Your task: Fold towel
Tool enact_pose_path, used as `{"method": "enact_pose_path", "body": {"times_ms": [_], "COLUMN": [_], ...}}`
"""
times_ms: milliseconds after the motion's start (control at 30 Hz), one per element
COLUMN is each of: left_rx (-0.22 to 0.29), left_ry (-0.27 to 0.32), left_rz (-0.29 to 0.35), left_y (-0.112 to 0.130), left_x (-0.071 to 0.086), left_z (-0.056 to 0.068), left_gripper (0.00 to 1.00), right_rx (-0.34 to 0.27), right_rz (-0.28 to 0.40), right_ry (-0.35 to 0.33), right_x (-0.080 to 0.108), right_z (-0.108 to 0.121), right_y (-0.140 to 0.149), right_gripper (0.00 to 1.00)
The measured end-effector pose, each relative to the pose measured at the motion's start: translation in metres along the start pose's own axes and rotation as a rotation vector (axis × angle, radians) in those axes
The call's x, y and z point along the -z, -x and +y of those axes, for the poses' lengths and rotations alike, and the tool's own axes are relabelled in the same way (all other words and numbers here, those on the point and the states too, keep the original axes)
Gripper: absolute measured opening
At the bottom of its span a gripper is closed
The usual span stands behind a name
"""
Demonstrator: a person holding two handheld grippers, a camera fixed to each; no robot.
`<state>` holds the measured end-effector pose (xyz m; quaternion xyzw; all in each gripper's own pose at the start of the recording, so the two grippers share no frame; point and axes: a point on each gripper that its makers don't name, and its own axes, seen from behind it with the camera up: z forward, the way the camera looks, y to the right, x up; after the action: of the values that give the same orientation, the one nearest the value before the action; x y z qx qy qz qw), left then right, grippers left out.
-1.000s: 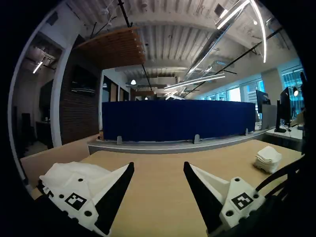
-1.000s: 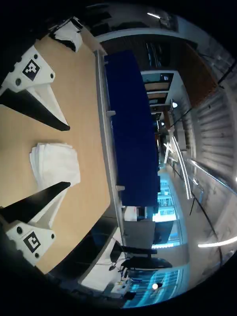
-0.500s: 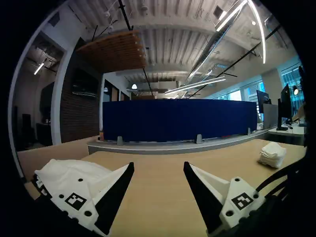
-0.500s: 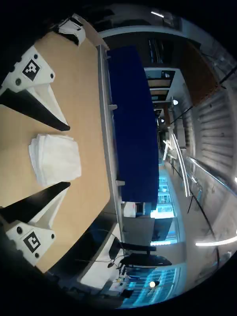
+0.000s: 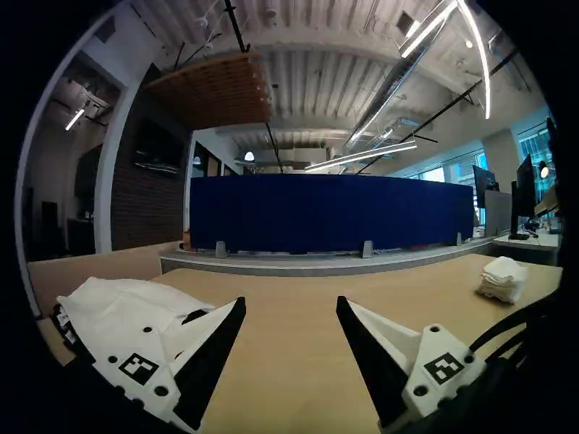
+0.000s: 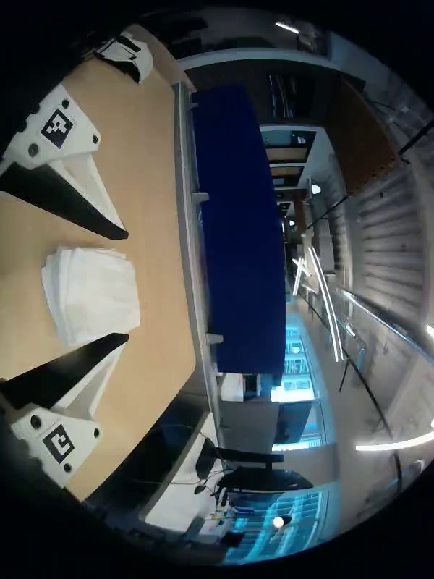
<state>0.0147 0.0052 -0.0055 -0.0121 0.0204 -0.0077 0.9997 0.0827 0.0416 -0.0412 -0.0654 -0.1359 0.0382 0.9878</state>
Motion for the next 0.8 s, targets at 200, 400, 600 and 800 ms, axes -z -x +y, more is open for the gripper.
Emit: {"method": "enact_pose_path", "body": {"times_ms": [200, 400, 600, 800], "left_rx": [-0.013, -0.011, -0.013, -0.014], "left_ry": [0.003, -0.006, -0.011, -0.011], "left_rz": [-0.007, -0.037, -0.04, -0.041], "left_y": [0.004, 0.012, 0.013, 0.014], "left_x": [-0.001, -0.004, -0.004, -0.003], "left_z": [0.005, -0.001, -0.001, -0.002], "left_gripper": [0.93, 0.93, 0.93, 0.93], "right_rx": [0.003, -0.005, -0.016, -0.024], "right_rz": [0.003, 0.014, 0.026, 0.047], "right_ry": [-0.006, -0.013, -0.028, -0.052], "right_x": [-0.004, -0.006, -0.006, -0.009], "right_z": [-0.003, -0.006, -0.009, -0.012], "right_y": [-0.003, -0.007, -0.01, -0.015], "right_gripper": [1.0, 1.0, 1.0, 1.0]}}
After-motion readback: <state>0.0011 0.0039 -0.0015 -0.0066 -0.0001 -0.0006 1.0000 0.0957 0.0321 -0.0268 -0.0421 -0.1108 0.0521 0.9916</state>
